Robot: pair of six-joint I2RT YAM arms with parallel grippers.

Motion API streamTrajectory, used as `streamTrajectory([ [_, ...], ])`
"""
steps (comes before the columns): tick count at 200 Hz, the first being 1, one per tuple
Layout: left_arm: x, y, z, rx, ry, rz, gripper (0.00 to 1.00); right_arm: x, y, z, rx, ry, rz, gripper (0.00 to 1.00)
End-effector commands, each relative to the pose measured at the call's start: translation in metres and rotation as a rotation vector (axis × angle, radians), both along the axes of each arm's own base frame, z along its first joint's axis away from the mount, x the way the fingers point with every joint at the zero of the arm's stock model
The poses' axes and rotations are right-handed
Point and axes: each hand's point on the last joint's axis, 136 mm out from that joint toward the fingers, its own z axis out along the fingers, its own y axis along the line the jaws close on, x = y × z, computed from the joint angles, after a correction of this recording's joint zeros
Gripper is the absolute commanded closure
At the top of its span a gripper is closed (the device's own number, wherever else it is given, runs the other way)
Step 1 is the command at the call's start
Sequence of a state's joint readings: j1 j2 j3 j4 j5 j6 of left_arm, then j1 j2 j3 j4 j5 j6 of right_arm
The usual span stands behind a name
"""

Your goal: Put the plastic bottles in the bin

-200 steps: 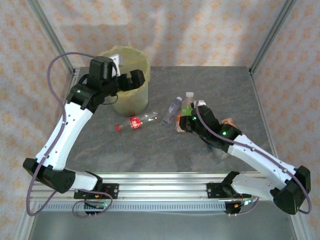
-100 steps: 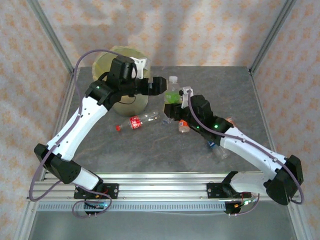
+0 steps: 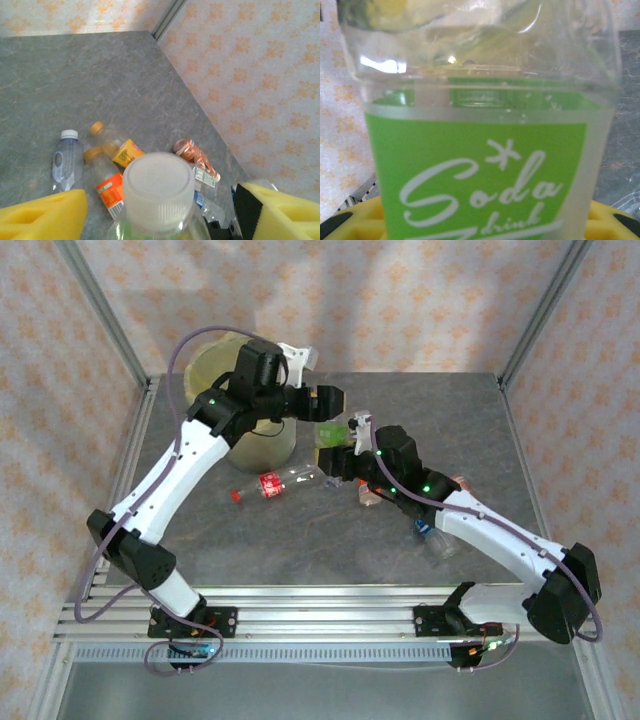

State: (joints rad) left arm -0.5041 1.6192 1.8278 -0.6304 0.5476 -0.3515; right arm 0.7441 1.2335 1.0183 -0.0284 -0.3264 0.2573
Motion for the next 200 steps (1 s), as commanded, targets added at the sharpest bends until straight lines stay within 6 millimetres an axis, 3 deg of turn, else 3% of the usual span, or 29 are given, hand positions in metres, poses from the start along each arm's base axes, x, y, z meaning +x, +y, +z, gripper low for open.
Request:
streamTrajectory([
  [1,-0.003,-0.010,0.020,-0.024,-0.054,-0.053,0.27,-0.002,0.011,0.032,0.072,-0.051,0.039,0.61],
  [92,-0.001,-0.010,0.019,-0.022,-0.043,-0.039,0.80,-0.002,0.013,0.034,0.081,-0.042,0.043,0.60],
  [106,0.000,-0.007,0.020,-0.013,-0.049,-0.019,0.87,-0.002,0.012,0.035,0.077,-0.038,0.038,0.53],
  [117,0.002,-0.003,0.021,0.003,-0.053,0.003,0.92,-0.002,0.010,0.034,0.070,-0.032,0.027,0.42],
  [125,0.004,0.001,0.021,0.017,-0.058,0.020,0.93,-0.001,0.008,0.034,0.066,-0.028,0.012,0.28],
  [132,0.005,0.004,0.023,0.030,-0.066,0.031,0.94,0.000,0.004,0.033,0.058,-0.022,-0.006,0.02],
  [134,0.005,0.004,0.024,0.034,-0.069,0.035,0.94,0.000,0.003,0.032,0.054,-0.020,-0.010,0.00],
  [174,0.015,0.028,0.052,0.093,-0.153,0.116,0.95,-0.003,-0.017,0.026,-0.007,0.014,-0.084,0.01],
  [179,0.017,0.033,0.057,0.098,-0.162,0.132,0.95,-0.007,-0.026,0.035,0.005,-0.002,-0.105,0.01],
  [200,0.030,0.053,0.073,0.110,-0.188,0.196,0.96,-0.006,-0.054,0.036,-0.022,0.008,-0.233,0.01],
])
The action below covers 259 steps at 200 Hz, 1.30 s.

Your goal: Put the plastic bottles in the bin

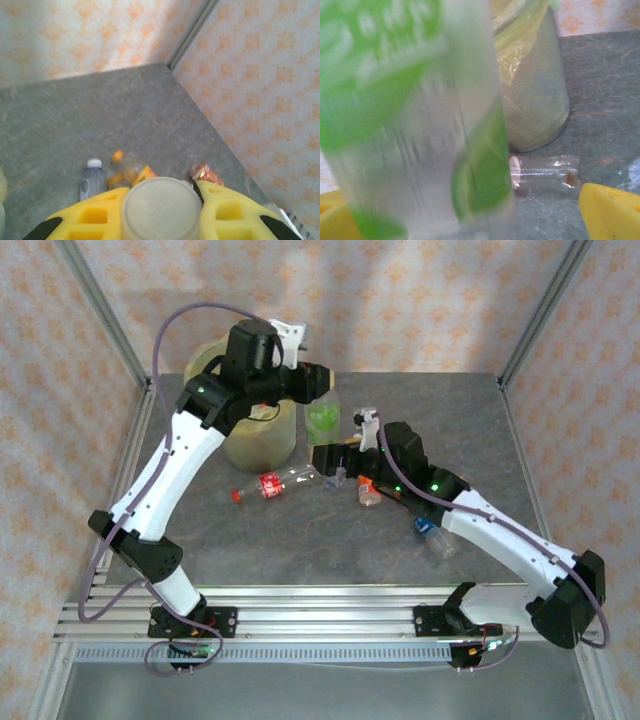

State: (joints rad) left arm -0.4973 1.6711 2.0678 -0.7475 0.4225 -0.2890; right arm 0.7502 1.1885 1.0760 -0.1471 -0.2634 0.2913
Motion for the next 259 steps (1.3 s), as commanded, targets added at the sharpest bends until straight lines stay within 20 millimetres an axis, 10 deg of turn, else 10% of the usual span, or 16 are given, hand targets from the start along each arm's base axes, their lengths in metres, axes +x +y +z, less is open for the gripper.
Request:
streamTrajectory([
  [1,0.017,0.035,0.022,0.052,-0.057,0.111,0.96,-0.001,-0.041,0.019,-0.022,-0.011,-0.176,0.01],
  [90,0.078,0.138,0.053,0.124,-0.130,0.412,0.96,-0.013,-0.187,0.007,-0.262,0.120,-0.737,0.01],
  [127,0.103,0.180,0.029,0.240,-0.108,0.542,0.96,-0.029,-0.239,0.001,-0.315,0.153,-0.919,0.01],
  [259,0.128,0.231,-0.082,0.595,0.127,0.522,0.95,-0.073,-0.305,-0.072,-0.453,0.467,-1.077,0.01],
])
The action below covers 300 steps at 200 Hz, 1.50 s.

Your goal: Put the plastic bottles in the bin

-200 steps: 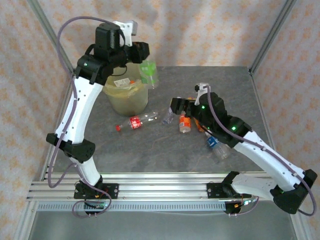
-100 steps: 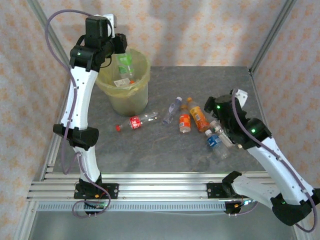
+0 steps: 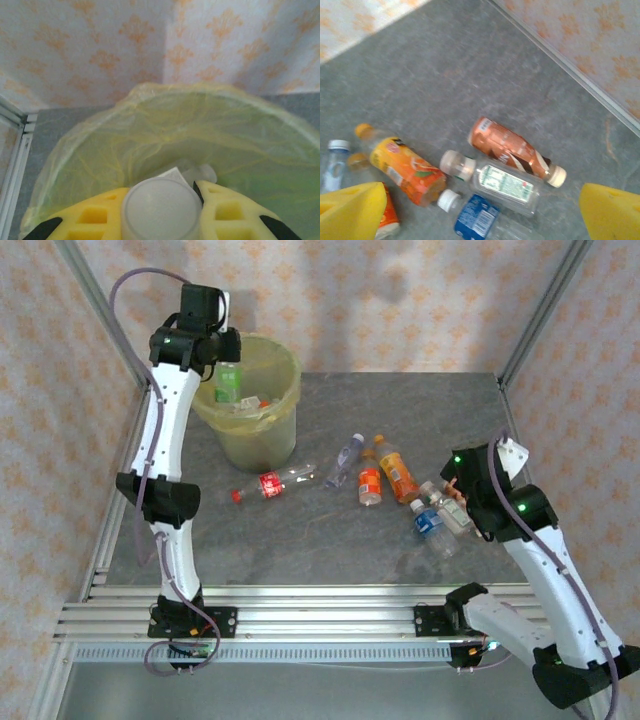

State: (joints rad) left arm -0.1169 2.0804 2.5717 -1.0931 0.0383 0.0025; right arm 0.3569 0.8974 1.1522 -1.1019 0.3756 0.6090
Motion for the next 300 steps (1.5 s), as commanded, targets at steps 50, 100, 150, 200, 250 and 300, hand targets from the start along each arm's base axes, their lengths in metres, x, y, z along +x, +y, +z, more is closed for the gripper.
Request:
streamTrajectory([
  [50,0.002,0.000,-0.056,0.056,0.171,-0.048,0.79,-0.012,0.000,-0.072,0.132,0.201,-0.004,0.01],
  [100,0.006,-0.001,-0.078,0.057,0.228,-0.049,0.45,-0.008,0.009,-0.098,0.214,0.225,0.009,0.01],
  [150,0.008,0.001,-0.078,0.050,0.222,-0.031,0.35,-0.011,0.013,-0.112,0.230,0.259,0.026,0.01],
  [200,-0.004,-0.003,-0.046,-0.006,0.157,-0.018,0.22,-0.012,0.015,-0.120,0.231,0.286,0.044,0.01],
  [250,-0.034,-0.015,0.002,-0.136,0.057,-0.029,0.01,-0.014,0.020,-0.139,0.268,0.320,0.042,0.01],
  [300,-0.086,-0.039,0.040,-0.232,-0.062,-0.069,0.00,-0.008,0.024,-0.157,0.293,0.319,0.064,0.01],
])
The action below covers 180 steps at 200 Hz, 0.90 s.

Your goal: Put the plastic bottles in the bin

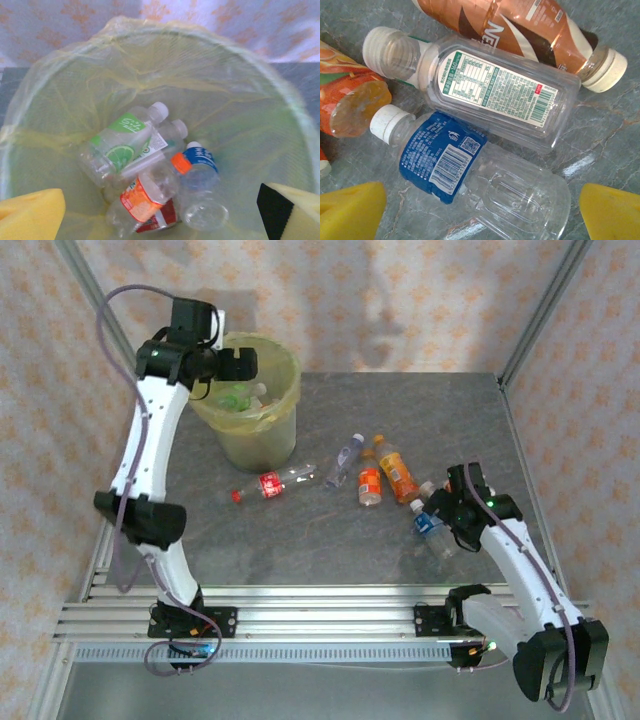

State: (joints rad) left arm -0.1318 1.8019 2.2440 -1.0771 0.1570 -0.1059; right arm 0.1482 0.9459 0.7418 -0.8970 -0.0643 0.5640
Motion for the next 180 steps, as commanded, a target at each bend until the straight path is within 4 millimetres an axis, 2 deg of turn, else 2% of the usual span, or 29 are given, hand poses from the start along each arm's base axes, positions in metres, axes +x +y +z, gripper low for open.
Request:
streamTrajectory([
  [1,-0.020,-0.021,0.031,-0.082,-0.108,-0.025,0.00,0.009,0.001,-0.004,0.010,-0.029,0.012,0.01],
  [46,-0.062,-0.053,0.051,-0.179,-0.214,-0.086,0.00,0.012,0.000,-0.023,0.025,-0.001,0.025,0.01],
  [77,-0.077,-0.065,0.046,-0.241,-0.216,-0.107,0.00,0.010,0.004,-0.030,0.042,0.015,0.031,0.01],
  [114,-0.085,-0.078,0.039,-0.254,-0.198,-0.130,0.00,0.005,0.015,-0.035,0.110,0.039,0.042,0.00],
  [150,-0.087,-0.093,0.037,-0.279,-0.190,-0.168,0.00,-0.002,0.026,-0.040,0.170,0.071,0.067,0.03],
  [180,-0.086,-0.097,0.038,-0.281,-0.190,-0.174,0.00,-0.006,0.035,-0.046,0.226,0.093,0.073,0.06],
])
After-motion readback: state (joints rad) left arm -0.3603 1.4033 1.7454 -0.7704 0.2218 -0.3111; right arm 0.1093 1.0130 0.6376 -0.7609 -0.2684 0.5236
